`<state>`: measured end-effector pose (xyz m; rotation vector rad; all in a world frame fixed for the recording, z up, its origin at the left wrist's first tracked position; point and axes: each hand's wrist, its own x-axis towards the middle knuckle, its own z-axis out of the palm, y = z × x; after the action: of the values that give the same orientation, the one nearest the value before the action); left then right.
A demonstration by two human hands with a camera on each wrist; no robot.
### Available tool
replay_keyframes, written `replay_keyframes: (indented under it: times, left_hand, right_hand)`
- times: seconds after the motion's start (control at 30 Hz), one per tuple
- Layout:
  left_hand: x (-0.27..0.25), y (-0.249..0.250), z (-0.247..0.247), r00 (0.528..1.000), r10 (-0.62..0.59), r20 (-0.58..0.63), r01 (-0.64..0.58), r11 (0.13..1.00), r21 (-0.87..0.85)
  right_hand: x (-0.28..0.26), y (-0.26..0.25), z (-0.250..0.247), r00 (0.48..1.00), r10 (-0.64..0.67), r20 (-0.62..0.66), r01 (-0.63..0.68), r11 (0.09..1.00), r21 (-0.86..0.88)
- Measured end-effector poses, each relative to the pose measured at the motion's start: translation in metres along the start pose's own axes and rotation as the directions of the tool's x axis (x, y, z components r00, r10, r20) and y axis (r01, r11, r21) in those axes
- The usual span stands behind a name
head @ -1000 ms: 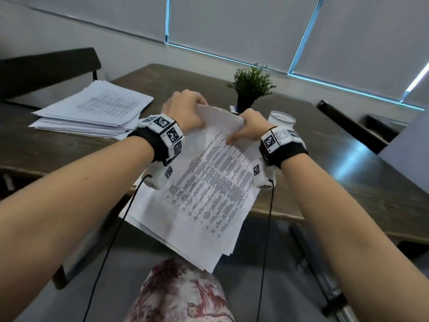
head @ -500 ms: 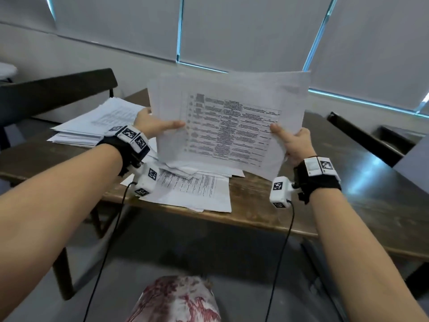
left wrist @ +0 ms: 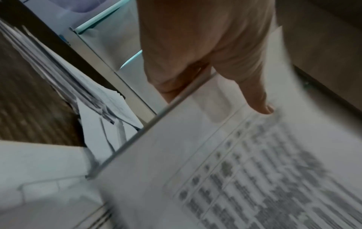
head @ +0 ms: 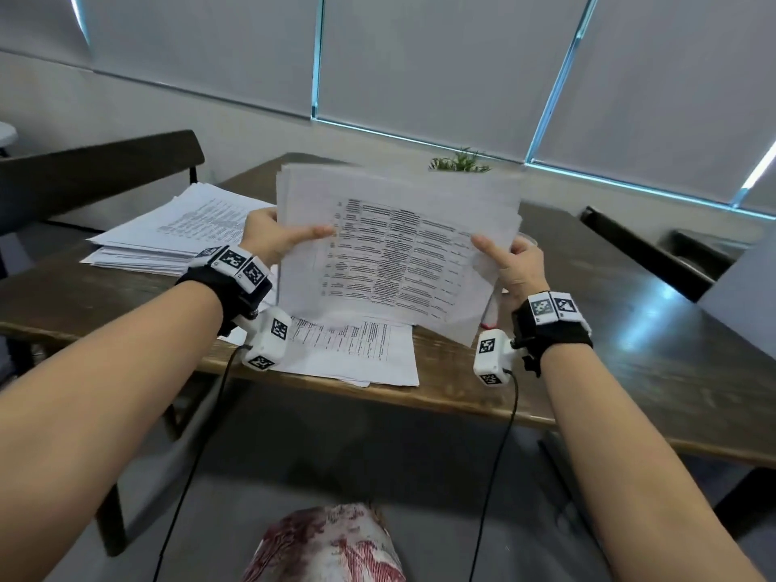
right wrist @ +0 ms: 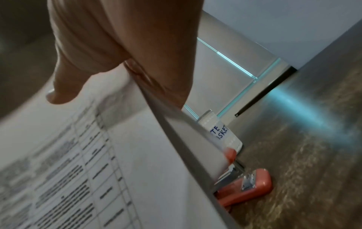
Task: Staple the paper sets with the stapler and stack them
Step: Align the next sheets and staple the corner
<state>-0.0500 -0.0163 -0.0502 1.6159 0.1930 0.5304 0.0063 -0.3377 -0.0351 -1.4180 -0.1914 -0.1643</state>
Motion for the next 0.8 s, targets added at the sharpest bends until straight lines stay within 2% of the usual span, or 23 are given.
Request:
replay_keyframes:
  times: [0.1,0.17,0.23,0.33,0.43,0.57,0.67,0.7,0.73,0.8]
  left_hand:
    - [-0.002,0.007,0.002,0.998,0.041,0.045,-0.041,0.999,0.008]
    - [-0.003,0.009,0.008,0.996,0.052,0.066,-0.052,0.999,0.009]
    - [-0.005,0.010,0.015,0.996,0.064,0.061,-0.063,0.998,-0.011]
    - [-0.010,0.014,0.020,0.996,0.094,-0.011,-0.095,0.989,-0.114]
    - [-0.012,0.019,0.014,0.991,0.128,-0.030,-0.131,0.978,-0.161]
    - [-0.015,0.015,0.011,0.995,0.035,0.089,-0.031,0.998,-0.048]
    - [-0.023,0.013,0.019,0.996,0.037,0.086,-0.036,0.999,-0.023]
    - [-0.024,0.015,0.021,0.997,0.054,0.058,-0.052,0.998,-0.031]
    - [-0.026,0.018,0.024,0.996,0.080,0.036,-0.079,0.996,-0.032]
    - [-0.030,0.029,0.029,0.988,0.153,0.022,-0.154,0.988,0.011]
  right_hand:
    - [-0.004,-0.002,0.001,0.998,0.005,0.067,0.000,0.997,-0.080]
    - [-0.004,0.003,0.005,0.998,0.004,0.068,0.002,0.996,-0.090]
    - [-0.008,0.006,0.012,0.999,-0.029,0.020,0.030,0.996,-0.083]
    - [-0.011,0.001,0.019,0.987,-0.136,-0.086,0.132,0.990,-0.052]
    - [-0.006,-0.006,0.016,0.968,-0.170,-0.185,0.160,0.985,-0.068]
    - [-0.003,-0.007,0.018,0.962,-0.168,-0.217,0.100,0.952,-0.290]
    - [-0.003,-0.006,0.019,0.959,-0.200,-0.200,0.117,0.923,-0.366]
    - [-0.003,-0.008,0.019,0.955,-0.227,-0.190,0.120,0.885,-0.450]
    - [-0.004,-0.010,0.020,0.944,-0.278,-0.179,0.129,0.808,-0.575]
    - [-0.003,-0.016,0.024,0.890,-0.444,-0.101,0.186,0.557,-0.810]
